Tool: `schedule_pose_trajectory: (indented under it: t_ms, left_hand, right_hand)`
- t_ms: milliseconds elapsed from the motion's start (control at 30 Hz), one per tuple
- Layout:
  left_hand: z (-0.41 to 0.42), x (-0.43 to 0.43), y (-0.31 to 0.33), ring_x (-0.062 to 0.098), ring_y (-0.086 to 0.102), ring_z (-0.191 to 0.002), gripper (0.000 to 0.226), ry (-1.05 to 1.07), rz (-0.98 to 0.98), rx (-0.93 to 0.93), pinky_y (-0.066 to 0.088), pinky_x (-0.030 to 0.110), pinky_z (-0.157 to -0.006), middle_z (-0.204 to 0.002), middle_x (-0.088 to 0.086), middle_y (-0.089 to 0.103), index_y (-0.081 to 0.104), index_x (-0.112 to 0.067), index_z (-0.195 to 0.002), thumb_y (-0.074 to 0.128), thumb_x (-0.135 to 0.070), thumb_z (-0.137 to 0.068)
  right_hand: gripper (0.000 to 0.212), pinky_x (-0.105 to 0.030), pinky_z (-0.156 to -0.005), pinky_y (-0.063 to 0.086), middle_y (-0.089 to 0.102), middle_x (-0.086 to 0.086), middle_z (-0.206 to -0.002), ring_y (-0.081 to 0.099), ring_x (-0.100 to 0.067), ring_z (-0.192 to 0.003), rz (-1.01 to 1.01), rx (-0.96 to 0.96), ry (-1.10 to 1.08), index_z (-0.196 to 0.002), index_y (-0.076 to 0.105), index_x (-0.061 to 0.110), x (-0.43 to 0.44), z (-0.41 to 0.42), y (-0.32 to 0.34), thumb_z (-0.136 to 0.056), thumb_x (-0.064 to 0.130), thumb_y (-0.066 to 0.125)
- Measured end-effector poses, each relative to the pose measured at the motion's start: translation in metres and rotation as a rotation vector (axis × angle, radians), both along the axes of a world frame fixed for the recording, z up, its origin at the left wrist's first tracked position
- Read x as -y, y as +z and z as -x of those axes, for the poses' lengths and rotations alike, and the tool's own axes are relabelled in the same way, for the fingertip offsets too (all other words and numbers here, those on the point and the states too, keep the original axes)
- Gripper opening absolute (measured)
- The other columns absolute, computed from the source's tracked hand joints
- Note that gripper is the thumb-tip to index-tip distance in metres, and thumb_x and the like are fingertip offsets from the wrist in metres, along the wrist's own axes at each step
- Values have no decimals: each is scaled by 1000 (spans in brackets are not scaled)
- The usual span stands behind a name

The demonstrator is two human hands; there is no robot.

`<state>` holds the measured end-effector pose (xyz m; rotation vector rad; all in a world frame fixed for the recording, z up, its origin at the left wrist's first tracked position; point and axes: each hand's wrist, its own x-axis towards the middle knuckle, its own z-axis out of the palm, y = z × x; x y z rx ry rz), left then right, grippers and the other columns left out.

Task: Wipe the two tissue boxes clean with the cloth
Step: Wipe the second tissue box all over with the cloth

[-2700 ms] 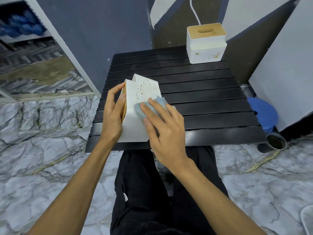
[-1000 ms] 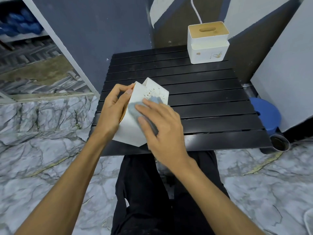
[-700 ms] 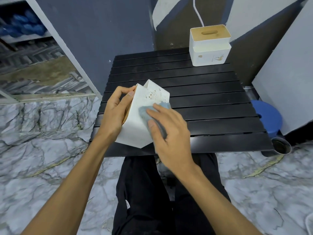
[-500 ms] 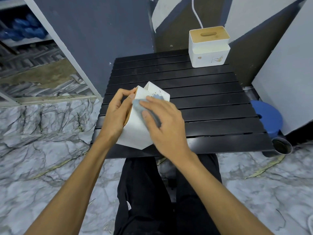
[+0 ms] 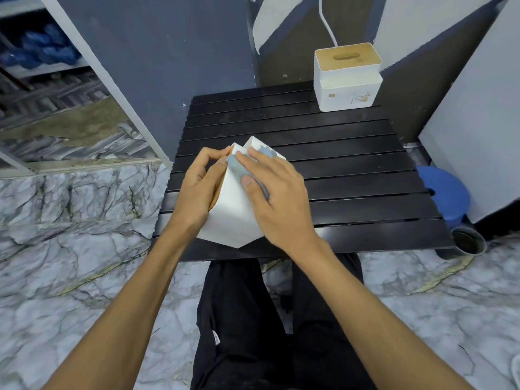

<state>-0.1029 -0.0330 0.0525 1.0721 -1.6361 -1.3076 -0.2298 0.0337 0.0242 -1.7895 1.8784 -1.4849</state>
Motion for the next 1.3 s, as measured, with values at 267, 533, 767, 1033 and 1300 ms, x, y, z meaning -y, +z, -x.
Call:
schedule_pose_trajectory:
  t_ms: [267, 533, 767, 1033, 1300]
  left_hand:
    - [1, 1, 0, 5, 65, -82, 12, -6, -4, 4, 48, 17, -64, -121, -12, 69, 58, -18, -98, 50, -24, -104]
    - [4, -1, -1, 5, 61, -83, 15, -20, 18, 32, 47, 13, -70, -111, -18, 71, 61, -13, -105, 51, -25, -103]
    - [3, -1, -1, 5, 62, -81, 19, -11, 25, 36, 48, 14, -68, -109, -10, 71, 60, -9, -109, 49, -24, -104]
    - [-3, 3, -5, 8, 63, -93, 11, 21, 3, 7, 46, 17, -72, -123, -18, 67, 61, -27, -98, 52, -30, -102]
    - [-2, 0, -2, -1, 61, -77, 11, 42, 3, -66, 47, 12, -63, -112, -19, 70, 59, -16, -100, 49, -20, -103]
  right_hand:
    - [39, -44, -110, 33, 53, 6, -143, 44, -17, -135, -8, 12, -22, -135, 59, 25, -12, -3, -10, -101, 33, 42]
    - [45, -43, -110, 36, 55, 5, -142, 47, -16, -133, -38, 41, -38, -135, 58, 25, 23, 20, -8, -99, 39, 35]
    - [38, -30, -107, 31, 57, 5, -139, 46, -15, -129, 21, 16, -63, -133, 61, 23, 3, 2, -4, -100, 30, 43]
    - [38, -39, -113, 32, 54, 5, -142, 43, -13, -132, -92, 123, -91, -135, 58, 27, 12, 17, -12, -100, 31, 43]
    - [38, -38, -110, 32, 54, 7, -142, 45, -16, -132, -36, -9, -37, -133, 60, 27, -14, -4, -10, -100, 33, 42]
